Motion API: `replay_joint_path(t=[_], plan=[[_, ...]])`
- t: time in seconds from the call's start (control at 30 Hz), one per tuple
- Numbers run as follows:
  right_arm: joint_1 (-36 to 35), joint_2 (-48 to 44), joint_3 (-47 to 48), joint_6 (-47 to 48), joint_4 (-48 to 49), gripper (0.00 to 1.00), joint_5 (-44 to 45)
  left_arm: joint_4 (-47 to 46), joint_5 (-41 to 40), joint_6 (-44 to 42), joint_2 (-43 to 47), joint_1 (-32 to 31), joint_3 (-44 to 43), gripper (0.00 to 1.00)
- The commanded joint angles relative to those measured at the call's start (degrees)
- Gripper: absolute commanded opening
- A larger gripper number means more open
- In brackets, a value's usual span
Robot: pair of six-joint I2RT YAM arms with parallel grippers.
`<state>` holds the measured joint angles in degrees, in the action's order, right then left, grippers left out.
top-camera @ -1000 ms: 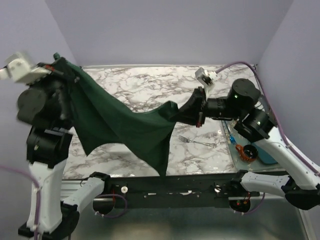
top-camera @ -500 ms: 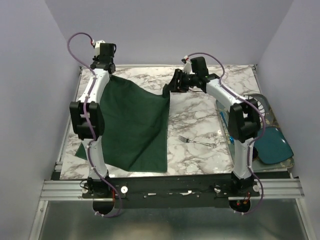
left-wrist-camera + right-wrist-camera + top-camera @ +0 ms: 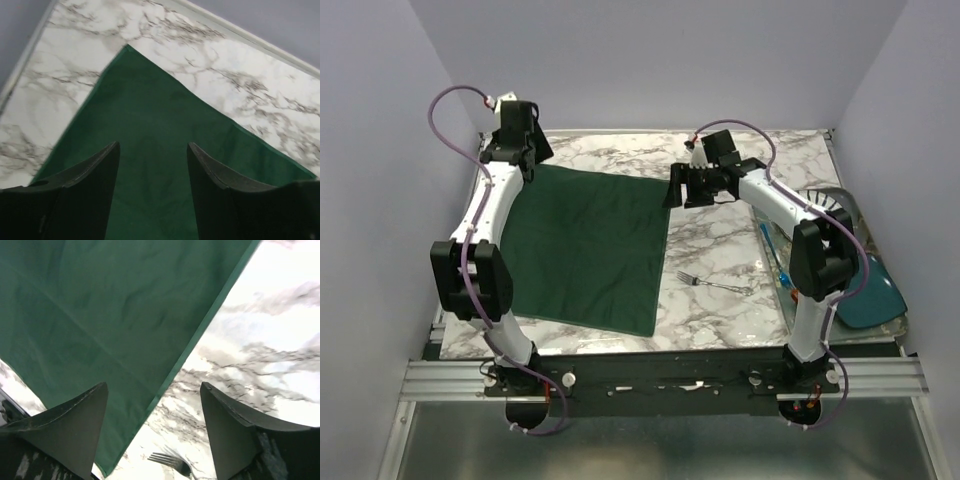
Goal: Fold the napkin, place the utensils inside, and roll it up
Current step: Flatten the napkin out
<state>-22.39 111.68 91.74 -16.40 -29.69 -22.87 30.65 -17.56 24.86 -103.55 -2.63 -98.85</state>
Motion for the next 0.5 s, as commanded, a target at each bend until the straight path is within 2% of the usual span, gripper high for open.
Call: replay_joint_path(t=[0.0, 0.03, 0.07, 0.13, 0.23, 0.37, 0.47], plan=[[-3.88, -0.76, -4.38, -0.03, -0.37, 0.77, 1.08, -4.19, 15.96, 8.79, 5.36, -1.23, 17.61, 0.63], [-4.32, -0.67, -5.08, -0.47, 1.29, 0.74, 1.25, -7.51, 17.11, 9.76, 7.55, -1.49, 20.42, 0.62], [-4.76, 0.2, -5.61, -1.25, 2.0, 0.65, 0.47, -9.19, 18.95, 10.9, 8.35, -1.5, 25.23, 0.6], [-5.99, 1.78, -5.61, -1.44, 2.88, 0.59, -0.5, -11.13, 21.24, 11.96, 10.11, -2.02, 28.43, 0.56], [-7.58, 4.6, -5.17, -0.91, 3.5, 0.58, 1.25, -14.12, 20.39, 12.23, 14.23, -4.38, 34.5, 0.56], [-7.84, 5.39, -7.01, -1.08, 6.05, 0.5, 3.79, -15.97, 21.07, 12.84, 18.64, -5.98, 41.08, 0.57], [-7.75, 6.97, -6.67, -0.82, 6.93, 0.45, 2.58, -16.68, 22.3, 12.76, 20.14, -7.2, 43.73, 0.57]])
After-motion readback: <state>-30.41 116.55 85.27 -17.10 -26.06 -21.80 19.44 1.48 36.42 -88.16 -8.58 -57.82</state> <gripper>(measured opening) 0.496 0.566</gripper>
